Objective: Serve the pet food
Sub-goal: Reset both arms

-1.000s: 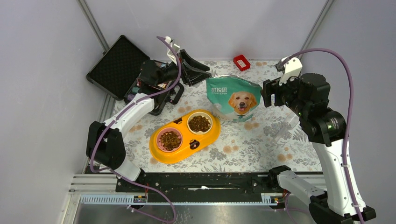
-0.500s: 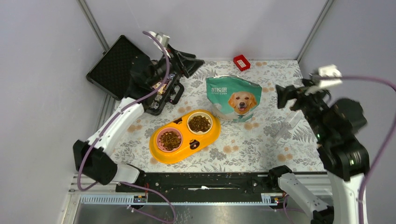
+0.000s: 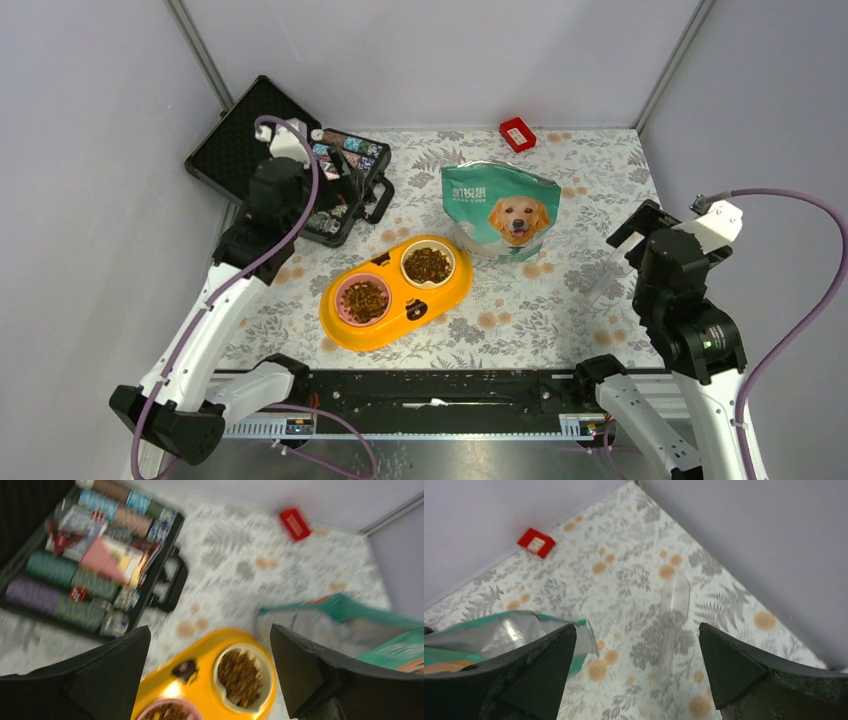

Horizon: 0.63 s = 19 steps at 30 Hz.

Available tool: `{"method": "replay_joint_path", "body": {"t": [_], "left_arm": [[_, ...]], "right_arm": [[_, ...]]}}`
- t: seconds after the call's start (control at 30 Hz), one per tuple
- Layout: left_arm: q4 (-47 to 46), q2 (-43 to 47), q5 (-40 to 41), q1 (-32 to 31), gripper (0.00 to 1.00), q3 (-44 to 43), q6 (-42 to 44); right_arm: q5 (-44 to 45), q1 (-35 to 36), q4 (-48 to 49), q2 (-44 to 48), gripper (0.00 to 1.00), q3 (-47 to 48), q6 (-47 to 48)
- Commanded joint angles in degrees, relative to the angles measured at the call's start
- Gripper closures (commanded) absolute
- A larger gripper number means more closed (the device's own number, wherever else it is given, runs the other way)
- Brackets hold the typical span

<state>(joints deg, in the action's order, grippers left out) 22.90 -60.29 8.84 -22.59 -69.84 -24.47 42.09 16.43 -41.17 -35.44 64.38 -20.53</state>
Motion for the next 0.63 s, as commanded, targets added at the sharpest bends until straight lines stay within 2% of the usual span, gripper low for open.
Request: {"method": "replay_joint_path", "body": {"t": [0.0, 0.2, 0.3, 0.6], "left_arm": [[10.76, 3.57, 1.48, 1.22, 0.01, 3.93, -2.81], [16.65, 4.24, 1.67, 1.23, 0.01, 9.96, -10.91], [17.05, 3.99, 2.79, 1.23, 0.01, 13.58, -13.93], [20.65, 0.08, 3.94, 1.23, 0.01, 13.33, -15.08]], "right_arm": [[4.11, -0.17, -15.84, -1.57, 0.00, -0.59, -18.79], [-6.40, -0.17, -22.31, -0.71, 0.00, -6.87, -28.43], [-6.84, -0.16, -26.35, -0.92, 0.00, -8.14, -33.53], [-3.34, -0.17, -22.00, 1.96, 0.00, -14.17, -28.60]]}}
